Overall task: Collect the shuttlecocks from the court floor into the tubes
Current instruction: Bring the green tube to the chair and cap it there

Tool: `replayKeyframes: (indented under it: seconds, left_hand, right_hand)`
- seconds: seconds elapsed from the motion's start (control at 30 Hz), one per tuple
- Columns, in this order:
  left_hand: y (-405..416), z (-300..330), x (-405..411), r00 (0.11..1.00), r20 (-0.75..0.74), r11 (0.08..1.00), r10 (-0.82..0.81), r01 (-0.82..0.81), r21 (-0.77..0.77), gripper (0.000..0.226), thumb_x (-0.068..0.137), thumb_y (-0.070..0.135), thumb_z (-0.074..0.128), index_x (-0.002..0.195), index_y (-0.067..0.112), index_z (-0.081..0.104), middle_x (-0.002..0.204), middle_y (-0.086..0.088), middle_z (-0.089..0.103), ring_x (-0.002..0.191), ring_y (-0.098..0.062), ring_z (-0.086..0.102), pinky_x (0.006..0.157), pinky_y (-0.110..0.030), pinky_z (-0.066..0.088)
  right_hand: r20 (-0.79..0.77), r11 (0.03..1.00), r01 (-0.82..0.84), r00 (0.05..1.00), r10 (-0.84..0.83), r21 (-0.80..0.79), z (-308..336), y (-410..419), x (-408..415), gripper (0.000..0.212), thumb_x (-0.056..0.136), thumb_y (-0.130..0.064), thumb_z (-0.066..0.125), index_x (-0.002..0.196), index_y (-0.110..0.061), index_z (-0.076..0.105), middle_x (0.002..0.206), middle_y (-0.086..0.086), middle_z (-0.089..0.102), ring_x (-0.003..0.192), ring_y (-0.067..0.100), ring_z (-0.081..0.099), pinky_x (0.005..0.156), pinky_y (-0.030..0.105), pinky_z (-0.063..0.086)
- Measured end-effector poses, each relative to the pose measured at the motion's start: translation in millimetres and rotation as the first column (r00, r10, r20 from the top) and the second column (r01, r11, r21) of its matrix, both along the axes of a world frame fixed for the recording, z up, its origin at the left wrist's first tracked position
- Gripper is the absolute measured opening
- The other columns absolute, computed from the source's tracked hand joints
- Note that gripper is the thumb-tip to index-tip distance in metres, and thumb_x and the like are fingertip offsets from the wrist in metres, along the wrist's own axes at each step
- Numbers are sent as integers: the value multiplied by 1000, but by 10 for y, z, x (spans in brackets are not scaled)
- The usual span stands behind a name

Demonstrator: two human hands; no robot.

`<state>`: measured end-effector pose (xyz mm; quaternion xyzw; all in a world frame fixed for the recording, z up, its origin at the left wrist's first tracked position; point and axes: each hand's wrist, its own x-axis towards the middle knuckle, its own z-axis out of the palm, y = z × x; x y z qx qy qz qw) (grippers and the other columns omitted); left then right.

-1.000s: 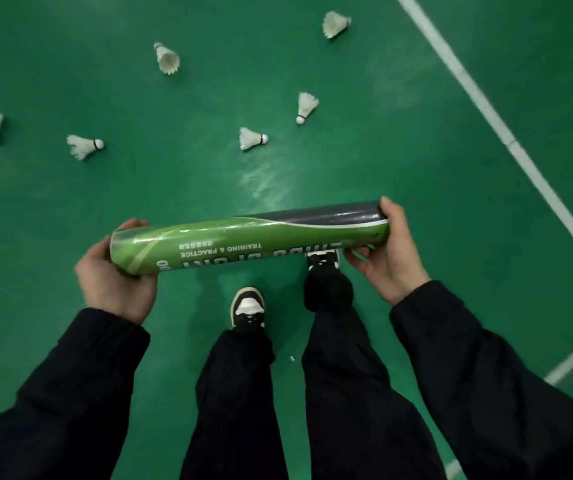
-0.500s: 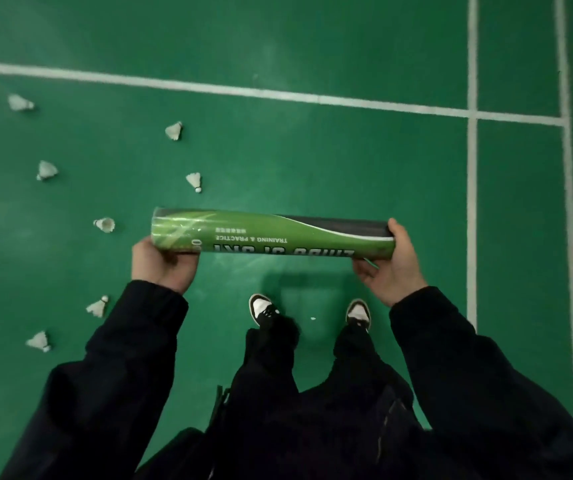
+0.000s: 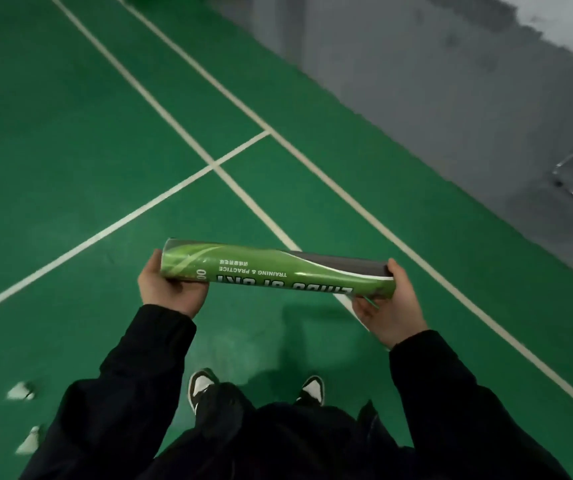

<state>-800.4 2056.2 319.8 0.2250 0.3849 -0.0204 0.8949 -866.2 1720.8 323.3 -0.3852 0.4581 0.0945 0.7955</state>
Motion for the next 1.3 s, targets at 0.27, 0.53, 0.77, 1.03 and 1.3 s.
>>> replayKeyframes:
  seconds: [0.27,0.53,0.77,1.03,1.3]
  left_hand:
    - [-2426,261,753,879,108,885,-465,465,19,42,96,59,55,96,23,77,138,-16,65,124,-35,64,110,-54,45]
    - [-4636,-11,1594,597,55,596,-800,782,181,54,83,47,78,127,21,60,133,-13,65,124,-32,62,99,-53,53]
    - [-6953,-32,2249,277,-16,271,-961,951,148,26,84,27,77,106,19,64,137,-14,51,130,-30,52,104,-51,53]
    - [-9637,-52,2477,-86,33,-81,-996,990,116,36,86,25,78,118,23,61,131,-15,46,126,-31,53,106,-48,52]
    - [-12271,-102,2674,-163,9,-160,-987,976,147,55,65,32,96,105,17,60,117,-11,55,118,-30,56,111,-50,46]
  right_hand:
    - [85,930,365,926,-367,36,57,-1888,-388,50,82,-60,73,109,-19,66,93,8,61,83,21,60,75,34,55]
    - [92,827,560,823,-561,36,-308,-3504,-31,55,82,-63,71,116,-21,65,101,10,62,96,27,61,83,38,53]
    - [64,707,707,707,-705,-29,-127,-5242,469,57,83,-64,70,121,-23,64,106,11,63,99,28,63,80,37,53]
    - [93,533,846,531,-842,-6,-113,-7158,628,68,83,-63,70,132,-17,62,119,17,65,104,31,64,87,40,56]
    - [139,595,801,598,-789,-68,-234,-9694,1325,81,77,-69,72,137,-18,57,110,11,67,94,24,70,75,34,58]
